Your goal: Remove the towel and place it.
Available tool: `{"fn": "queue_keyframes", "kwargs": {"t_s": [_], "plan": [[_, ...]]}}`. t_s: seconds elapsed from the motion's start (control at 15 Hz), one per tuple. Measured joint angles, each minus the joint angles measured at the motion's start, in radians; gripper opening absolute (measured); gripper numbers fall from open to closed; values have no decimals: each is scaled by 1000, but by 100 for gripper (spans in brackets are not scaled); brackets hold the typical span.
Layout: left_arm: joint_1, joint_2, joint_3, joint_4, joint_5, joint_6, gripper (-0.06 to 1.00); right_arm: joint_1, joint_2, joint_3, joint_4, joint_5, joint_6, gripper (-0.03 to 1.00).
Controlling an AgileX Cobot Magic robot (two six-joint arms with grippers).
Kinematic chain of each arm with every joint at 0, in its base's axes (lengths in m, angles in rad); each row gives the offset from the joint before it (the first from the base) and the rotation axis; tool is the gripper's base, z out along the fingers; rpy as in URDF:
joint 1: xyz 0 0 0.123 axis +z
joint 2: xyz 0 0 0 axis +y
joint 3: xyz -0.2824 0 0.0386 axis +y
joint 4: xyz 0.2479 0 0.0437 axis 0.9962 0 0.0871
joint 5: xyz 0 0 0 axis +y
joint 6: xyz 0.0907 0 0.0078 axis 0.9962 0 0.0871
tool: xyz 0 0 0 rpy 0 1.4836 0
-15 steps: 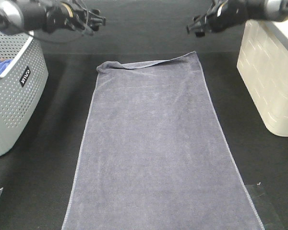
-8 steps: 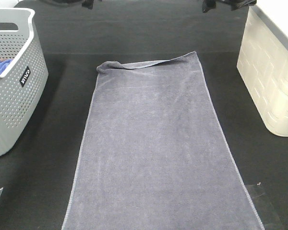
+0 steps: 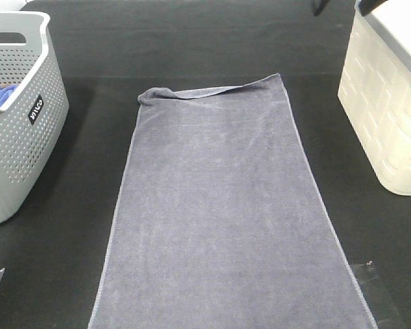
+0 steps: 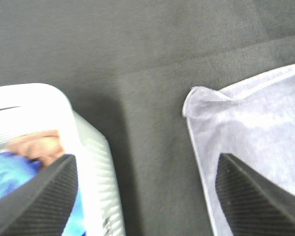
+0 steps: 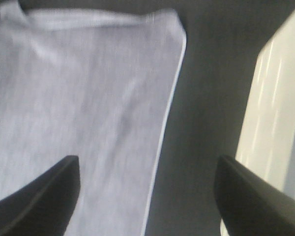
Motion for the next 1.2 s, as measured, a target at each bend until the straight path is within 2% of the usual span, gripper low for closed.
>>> {"fn": "queue_keyframes", "kwargs": {"t_s": [0.2, 0.47, 0.53, 0.87, 1.2], "plan": [[0, -125, 90, -22, 3, 13, 74, 0, -70, 31, 1, 22, 0, 72], [0, -431, 463, -23, 3, 15, 74, 0, -248, 207, 5, 22, 0, 72], [0, -573, 655, -26, 4, 1, 74, 0, -335, 303, 6, 22, 0, 72], [0, -1023, 1237, -40, 10, -68, 74, 0, -648, 691, 9, 29, 0, 72], [0, -1494, 1624, -84, 15, -88, 74, 0, -962, 1104, 15, 29, 0, 72]]}}
